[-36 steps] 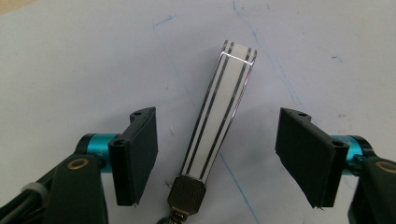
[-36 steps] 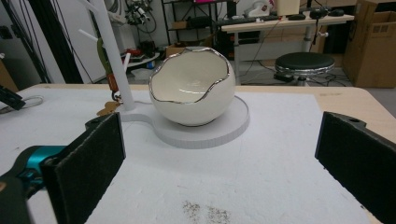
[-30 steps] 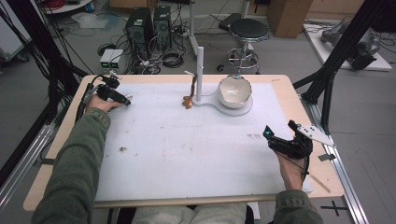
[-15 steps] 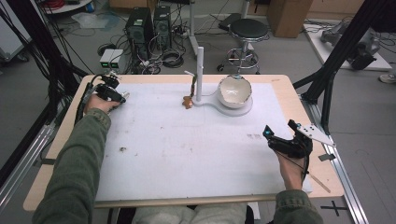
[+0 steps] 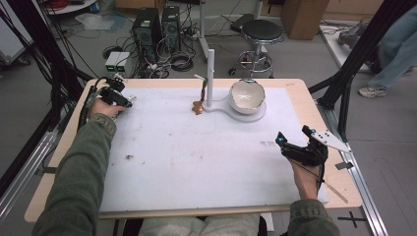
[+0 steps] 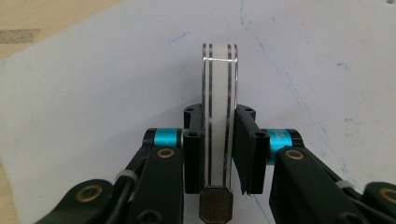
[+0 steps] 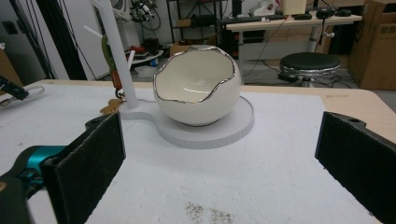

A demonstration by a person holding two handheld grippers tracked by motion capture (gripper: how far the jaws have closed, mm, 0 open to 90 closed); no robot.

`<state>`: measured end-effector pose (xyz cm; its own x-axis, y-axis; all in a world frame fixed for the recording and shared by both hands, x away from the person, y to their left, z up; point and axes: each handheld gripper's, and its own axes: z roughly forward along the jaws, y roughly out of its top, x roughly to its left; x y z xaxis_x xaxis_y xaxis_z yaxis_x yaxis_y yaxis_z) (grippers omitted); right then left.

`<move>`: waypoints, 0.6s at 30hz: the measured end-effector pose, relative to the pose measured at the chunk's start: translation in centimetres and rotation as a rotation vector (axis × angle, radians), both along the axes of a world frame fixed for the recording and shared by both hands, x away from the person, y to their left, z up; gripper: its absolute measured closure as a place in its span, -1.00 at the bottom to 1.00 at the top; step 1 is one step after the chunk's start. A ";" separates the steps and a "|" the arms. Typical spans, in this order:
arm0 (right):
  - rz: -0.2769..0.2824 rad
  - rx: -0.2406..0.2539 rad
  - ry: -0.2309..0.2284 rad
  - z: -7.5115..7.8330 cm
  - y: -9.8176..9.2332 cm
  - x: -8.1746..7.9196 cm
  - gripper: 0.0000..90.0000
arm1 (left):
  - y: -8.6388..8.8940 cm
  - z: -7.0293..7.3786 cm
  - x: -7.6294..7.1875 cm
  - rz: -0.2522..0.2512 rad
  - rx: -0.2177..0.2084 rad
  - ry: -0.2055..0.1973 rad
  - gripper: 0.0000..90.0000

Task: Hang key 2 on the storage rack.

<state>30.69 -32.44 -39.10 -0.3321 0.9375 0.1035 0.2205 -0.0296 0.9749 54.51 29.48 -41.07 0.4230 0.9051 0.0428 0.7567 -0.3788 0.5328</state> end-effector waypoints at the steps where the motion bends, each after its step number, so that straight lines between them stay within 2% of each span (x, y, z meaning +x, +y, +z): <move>1: 0.001 0.001 0.000 0.0 0.0 0.0 -0.99 | 0.0 0.2 -0.1 -0.003 0.000 -0.001 0.66; 7: 0.010 -0.003 -0.004 0.0 0.2 0.1 -0.99 | 0.2 1.7 -0.9 0.008 -0.021 -0.035 0.66; 11: 0.015 0.005 0.000 0.1 0.3 0.1 -0.99 | 0.6 2.7 -1.3 0.025 -0.078 -0.033 0.66; 18: 0.033 -0.007 -0.003 0.1 0.6 0.4 -0.99 | 1.2 4.5 -2.5 0.040 -0.094 -0.069 0.66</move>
